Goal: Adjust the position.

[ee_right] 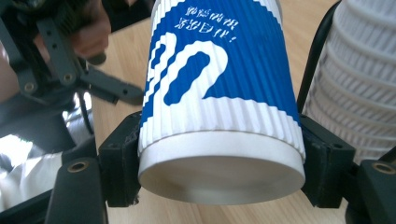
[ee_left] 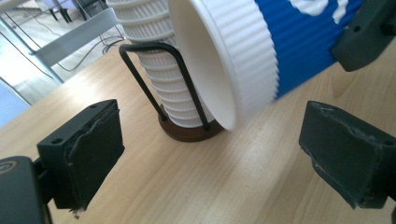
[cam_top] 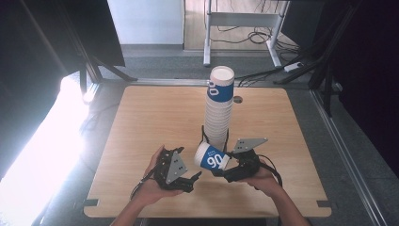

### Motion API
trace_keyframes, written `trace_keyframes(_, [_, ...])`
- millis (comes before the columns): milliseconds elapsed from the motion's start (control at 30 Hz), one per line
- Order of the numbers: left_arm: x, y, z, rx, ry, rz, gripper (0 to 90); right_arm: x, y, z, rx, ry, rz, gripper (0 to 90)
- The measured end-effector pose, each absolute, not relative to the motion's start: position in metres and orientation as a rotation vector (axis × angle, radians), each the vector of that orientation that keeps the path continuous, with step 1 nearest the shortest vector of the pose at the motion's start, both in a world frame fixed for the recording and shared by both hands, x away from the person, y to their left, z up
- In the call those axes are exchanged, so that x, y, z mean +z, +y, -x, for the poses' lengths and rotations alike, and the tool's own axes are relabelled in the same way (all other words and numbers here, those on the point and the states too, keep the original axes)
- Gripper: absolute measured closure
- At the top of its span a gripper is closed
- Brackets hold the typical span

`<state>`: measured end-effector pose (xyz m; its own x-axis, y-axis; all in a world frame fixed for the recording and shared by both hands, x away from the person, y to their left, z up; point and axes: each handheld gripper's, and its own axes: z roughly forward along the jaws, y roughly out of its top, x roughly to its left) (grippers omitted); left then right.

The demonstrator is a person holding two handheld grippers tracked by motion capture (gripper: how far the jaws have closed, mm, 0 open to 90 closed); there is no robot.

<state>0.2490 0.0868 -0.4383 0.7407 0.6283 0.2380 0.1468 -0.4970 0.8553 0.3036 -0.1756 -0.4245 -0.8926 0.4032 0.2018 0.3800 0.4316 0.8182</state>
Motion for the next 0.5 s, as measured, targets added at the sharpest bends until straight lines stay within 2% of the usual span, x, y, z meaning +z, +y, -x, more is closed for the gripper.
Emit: trace_keyframes(500, [-0.448, 0.093, -0.256, 0.341, 0.787, -1.873, 6.7, -0.447, -0.174, -0.289, 1.701, 2.375, -0.792, 28.1])
